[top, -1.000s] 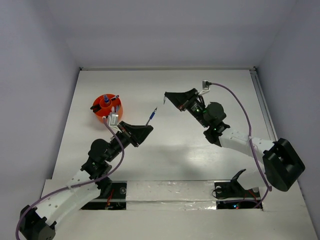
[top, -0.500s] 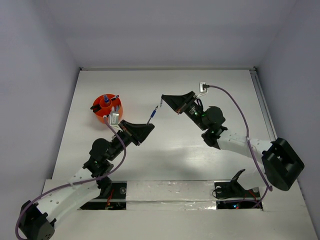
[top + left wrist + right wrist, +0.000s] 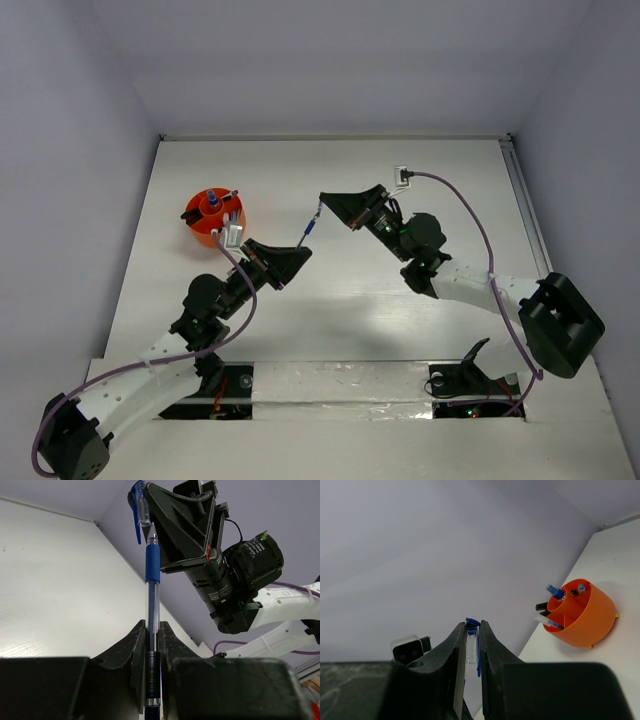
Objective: Sort the stationery into containers
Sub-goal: Close the pen cap on the pen.
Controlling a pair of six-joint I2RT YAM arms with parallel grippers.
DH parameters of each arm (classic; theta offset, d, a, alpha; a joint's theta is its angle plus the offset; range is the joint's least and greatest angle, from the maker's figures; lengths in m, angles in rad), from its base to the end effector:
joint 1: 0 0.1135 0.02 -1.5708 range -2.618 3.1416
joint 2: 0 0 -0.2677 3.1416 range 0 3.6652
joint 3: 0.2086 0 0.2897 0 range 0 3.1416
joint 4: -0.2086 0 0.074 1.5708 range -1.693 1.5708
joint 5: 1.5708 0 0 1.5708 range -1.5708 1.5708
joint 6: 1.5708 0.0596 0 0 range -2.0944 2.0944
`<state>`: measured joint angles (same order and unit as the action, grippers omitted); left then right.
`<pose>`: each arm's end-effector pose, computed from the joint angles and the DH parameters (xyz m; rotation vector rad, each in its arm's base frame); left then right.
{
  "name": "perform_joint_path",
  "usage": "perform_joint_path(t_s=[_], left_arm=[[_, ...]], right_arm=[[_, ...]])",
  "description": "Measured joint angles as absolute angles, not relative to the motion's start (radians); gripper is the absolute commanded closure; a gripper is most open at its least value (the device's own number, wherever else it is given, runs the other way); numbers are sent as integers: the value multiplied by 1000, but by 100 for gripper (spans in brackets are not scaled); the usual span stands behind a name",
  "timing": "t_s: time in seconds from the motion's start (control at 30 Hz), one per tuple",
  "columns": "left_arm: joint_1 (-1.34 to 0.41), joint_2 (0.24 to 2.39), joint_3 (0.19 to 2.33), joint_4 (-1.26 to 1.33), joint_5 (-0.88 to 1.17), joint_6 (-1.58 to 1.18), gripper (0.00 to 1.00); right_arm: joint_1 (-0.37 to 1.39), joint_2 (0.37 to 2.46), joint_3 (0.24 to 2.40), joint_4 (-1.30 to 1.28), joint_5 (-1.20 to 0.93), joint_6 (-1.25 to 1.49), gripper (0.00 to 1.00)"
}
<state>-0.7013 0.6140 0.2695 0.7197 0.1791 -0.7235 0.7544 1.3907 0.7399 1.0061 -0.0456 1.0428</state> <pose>0.1548 -0.1447 0.2771 0.1576 1.3066 -1.3412 0.2598 0.2479 0.2994 0.1536 1.3722 1.5720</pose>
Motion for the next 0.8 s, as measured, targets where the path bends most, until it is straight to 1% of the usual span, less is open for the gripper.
perform_joint_path(t_s=[0.8], left_arm=[[-701, 585, 270, 694, 179, -722, 100]], right_arm=[[754, 1395, 749, 1004, -45, 1024, 100]])
